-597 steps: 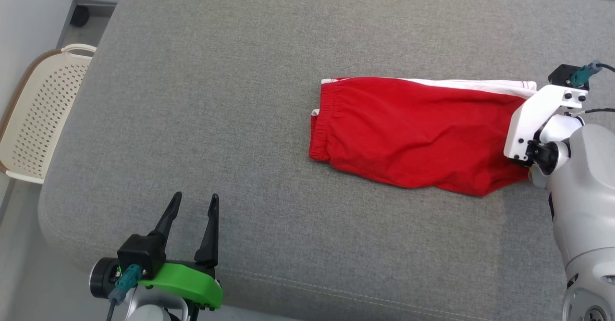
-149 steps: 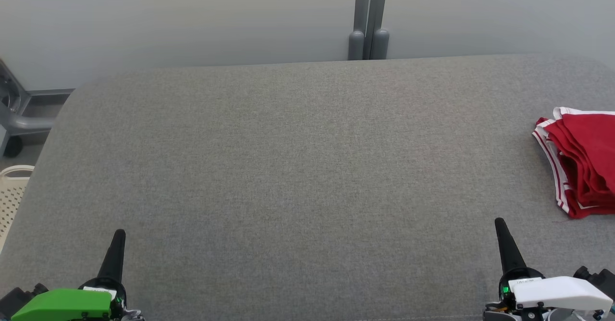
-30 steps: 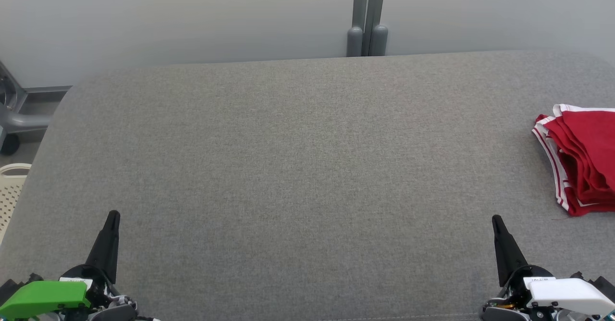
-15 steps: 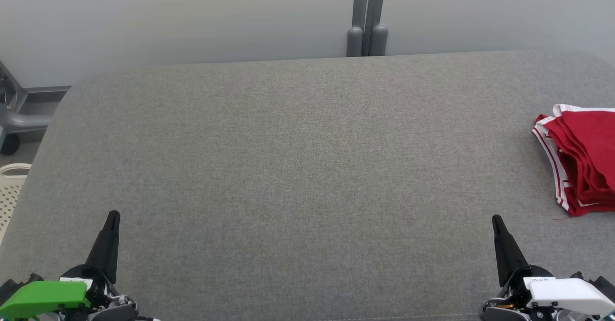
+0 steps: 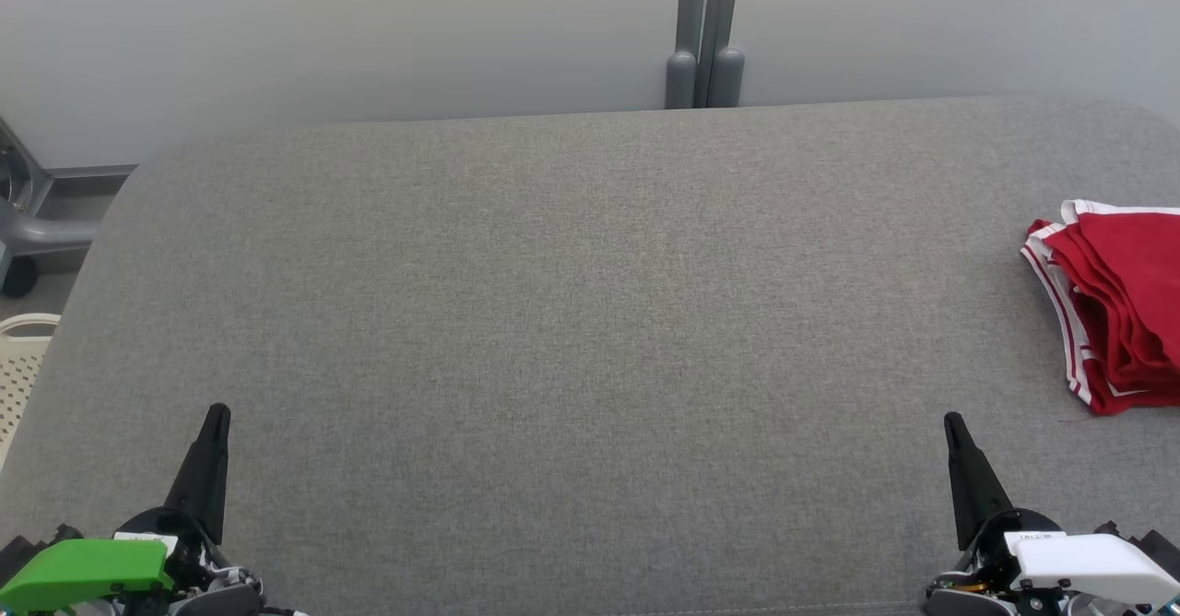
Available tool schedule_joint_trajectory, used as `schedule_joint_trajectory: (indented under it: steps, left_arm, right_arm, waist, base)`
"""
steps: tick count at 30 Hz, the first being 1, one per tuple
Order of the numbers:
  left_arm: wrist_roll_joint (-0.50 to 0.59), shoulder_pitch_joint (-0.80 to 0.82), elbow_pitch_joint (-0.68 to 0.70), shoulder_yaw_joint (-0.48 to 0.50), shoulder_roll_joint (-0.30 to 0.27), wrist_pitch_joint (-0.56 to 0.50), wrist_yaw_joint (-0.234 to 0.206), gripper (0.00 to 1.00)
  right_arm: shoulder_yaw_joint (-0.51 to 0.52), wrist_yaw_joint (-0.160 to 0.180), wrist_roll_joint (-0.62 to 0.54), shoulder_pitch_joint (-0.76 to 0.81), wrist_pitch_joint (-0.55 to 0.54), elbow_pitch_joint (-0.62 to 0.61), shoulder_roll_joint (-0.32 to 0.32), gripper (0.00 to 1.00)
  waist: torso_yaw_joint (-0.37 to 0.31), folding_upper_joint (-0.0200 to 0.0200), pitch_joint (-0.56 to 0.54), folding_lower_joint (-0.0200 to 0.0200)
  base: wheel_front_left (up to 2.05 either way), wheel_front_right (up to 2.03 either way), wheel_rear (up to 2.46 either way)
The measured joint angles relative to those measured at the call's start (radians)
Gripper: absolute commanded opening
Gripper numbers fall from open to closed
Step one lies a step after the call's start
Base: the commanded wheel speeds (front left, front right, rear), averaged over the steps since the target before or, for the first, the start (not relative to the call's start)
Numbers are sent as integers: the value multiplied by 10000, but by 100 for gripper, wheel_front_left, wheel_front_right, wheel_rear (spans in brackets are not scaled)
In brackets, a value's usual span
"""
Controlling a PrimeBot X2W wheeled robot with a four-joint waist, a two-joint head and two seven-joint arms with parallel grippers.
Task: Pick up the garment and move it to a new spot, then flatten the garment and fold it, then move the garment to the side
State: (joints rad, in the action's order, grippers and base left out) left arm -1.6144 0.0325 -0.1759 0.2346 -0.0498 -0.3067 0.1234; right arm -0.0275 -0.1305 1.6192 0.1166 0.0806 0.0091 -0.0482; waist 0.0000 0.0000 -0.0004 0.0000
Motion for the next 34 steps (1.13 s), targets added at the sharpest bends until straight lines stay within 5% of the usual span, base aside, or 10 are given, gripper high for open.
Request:
schedule_joint_trajectory:
  steps: [34]
  left_arm:
    - [0, 0, 0, 0, 2, 0, 0, 0]
  right_arm:
    - [0, 0, 0, 0, -2, 0, 0, 0]
  waist:
    - [0, 0, 0, 0]
  base:
    - [0, 0, 0]
